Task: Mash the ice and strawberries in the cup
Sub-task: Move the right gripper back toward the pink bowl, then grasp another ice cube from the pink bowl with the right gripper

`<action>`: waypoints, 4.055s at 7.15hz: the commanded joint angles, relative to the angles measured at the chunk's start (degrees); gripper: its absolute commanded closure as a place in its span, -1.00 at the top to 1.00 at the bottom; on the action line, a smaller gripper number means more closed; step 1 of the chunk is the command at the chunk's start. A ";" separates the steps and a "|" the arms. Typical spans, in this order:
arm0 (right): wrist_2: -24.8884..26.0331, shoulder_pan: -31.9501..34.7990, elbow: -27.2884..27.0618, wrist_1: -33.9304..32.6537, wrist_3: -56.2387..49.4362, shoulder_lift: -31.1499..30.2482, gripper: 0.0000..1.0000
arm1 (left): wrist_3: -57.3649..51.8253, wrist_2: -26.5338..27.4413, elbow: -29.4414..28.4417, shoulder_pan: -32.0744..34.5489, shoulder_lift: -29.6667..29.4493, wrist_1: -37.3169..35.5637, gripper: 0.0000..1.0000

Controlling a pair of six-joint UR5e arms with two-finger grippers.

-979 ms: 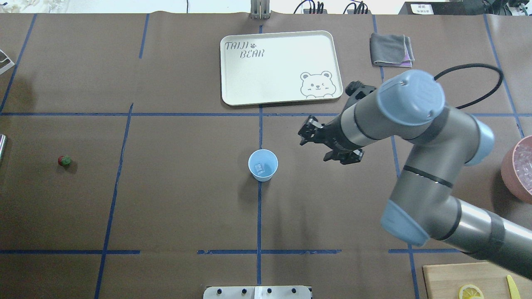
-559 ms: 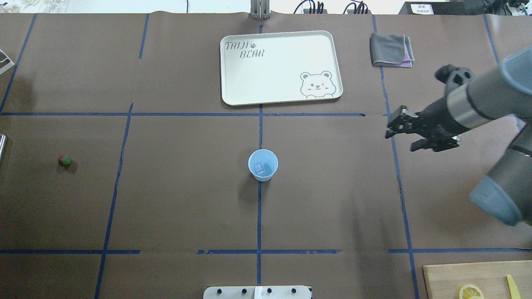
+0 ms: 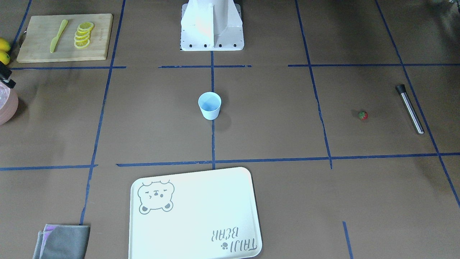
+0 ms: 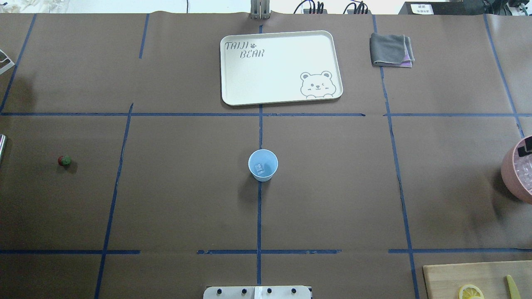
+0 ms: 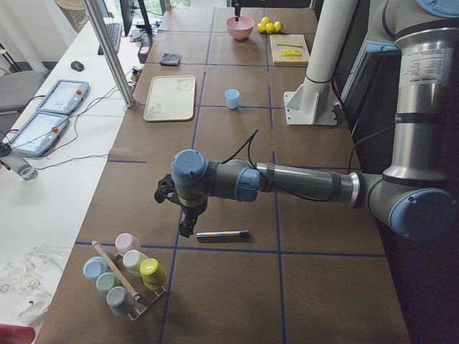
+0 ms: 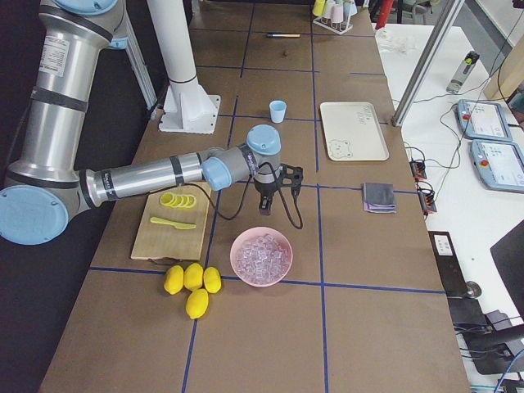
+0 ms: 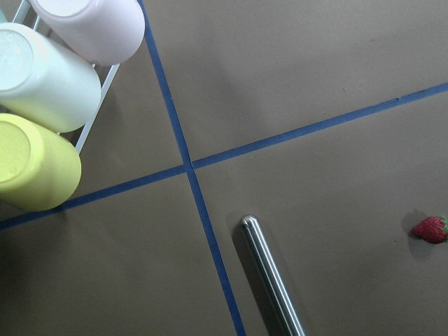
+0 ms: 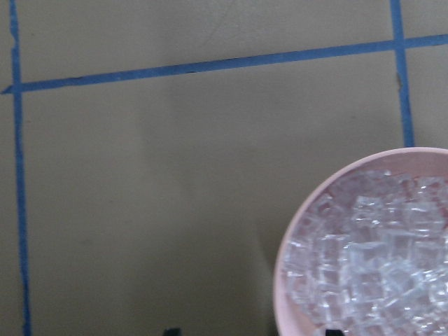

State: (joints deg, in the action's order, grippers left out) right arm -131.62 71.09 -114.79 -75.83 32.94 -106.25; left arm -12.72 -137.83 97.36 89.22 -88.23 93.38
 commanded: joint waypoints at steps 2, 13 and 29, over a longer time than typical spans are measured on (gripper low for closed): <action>6.87 2.39 3.78 0.07 -25.29 -2.64 0.58 | 0.24 -0.16 0.29 -0.01 0.78 2.24 1.00; 9.98 -2.97 12.66 -0.19 -44.98 -0.37 0.55 | -0.11 -1.13 0.73 0.08 2.19 2.33 1.00; 4.12 1.51 3.18 -0.11 -35.57 -2.49 -1.00 | 0.06 -2.87 1.17 0.08 2.18 2.77 1.00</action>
State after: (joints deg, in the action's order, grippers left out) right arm -124.51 72.55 -110.76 -76.24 -9.45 -110.33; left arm -12.79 -139.99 98.53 89.30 -86.10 95.83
